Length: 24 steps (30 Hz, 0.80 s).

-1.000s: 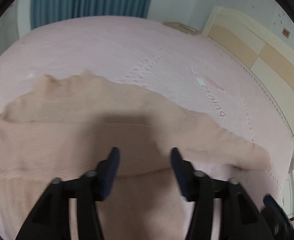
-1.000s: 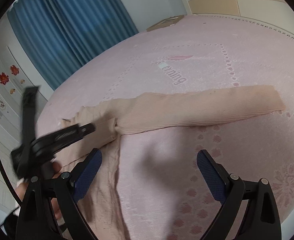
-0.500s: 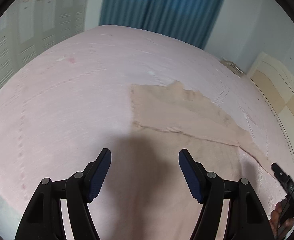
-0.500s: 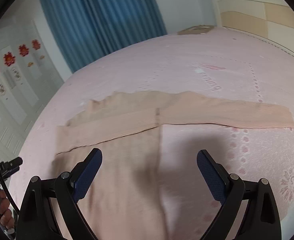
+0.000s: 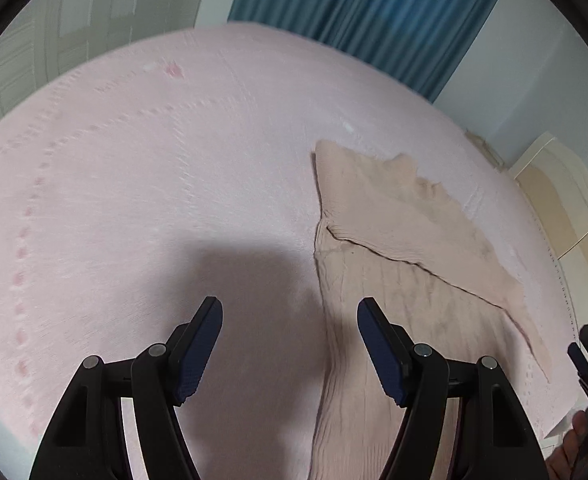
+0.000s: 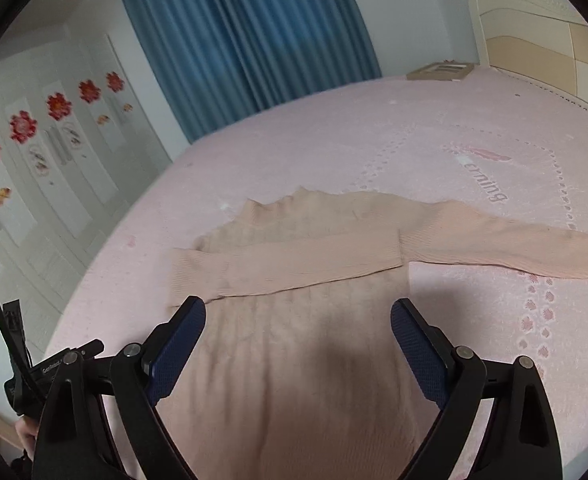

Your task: Fold small clothes

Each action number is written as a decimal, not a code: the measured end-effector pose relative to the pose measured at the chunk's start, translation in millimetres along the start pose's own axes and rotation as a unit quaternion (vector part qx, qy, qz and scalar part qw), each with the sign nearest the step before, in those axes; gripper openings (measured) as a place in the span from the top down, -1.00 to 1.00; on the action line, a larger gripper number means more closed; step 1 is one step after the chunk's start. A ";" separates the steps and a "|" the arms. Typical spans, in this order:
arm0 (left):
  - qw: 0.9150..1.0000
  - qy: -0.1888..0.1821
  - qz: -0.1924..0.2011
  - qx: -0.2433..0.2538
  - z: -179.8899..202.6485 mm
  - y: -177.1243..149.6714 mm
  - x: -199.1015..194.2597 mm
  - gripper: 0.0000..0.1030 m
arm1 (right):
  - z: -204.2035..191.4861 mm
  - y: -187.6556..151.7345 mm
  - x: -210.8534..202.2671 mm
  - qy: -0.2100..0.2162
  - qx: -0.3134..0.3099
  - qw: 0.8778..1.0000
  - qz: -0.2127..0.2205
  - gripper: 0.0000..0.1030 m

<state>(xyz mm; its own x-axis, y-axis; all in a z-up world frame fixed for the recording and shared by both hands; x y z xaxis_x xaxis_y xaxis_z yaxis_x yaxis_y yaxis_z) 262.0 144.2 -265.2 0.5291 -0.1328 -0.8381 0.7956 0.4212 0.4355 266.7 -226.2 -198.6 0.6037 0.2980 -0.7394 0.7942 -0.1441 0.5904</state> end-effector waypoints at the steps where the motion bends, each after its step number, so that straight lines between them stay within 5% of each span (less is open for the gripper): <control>1: 1.000 -0.003 -0.004 0.002 6.3 8.7 10.9 -0.32 | 2.7 5.3 7.4 -0.005 -0.001 1.000 -0.007 -0.68; 11: 0.998 0.017 0.024 0.055 53.8 84.1 72.9 -0.33 | 24.4 85.4 71.7 -0.078 -0.032 0.996 -0.009 -0.49; 21: 0.999 -0.001 0.027 0.033 45.8 96.2 103.4 -0.33 | 66.8 48.3 150.9 -0.141 -0.102 0.983 -0.056 -0.30; 24: 0.999 -0.012 0.020 0.034 47.7 95.1 105.2 -0.32 | 72.7 49.9 165.1 -0.129 -0.083 0.985 -0.073 -0.29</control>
<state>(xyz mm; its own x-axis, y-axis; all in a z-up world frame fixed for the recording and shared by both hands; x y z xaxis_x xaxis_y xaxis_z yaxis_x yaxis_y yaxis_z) 407.4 127.5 -296.3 0.5678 -0.1391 -0.8113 0.7910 0.3652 0.4909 411.1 -252.8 -314.8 0.4979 0.0521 -0.8657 0.8648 0.0459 0.5001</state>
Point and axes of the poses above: each gripper's, at about its wrist camera, not at the fingertips, and x roughly the way its jaws point, z to its right, y to its top, the point moved 7 cm from there along x, roughly the way its jaws point, and after that the axes turned 6 degrees about -z, right-handed, at the moved point
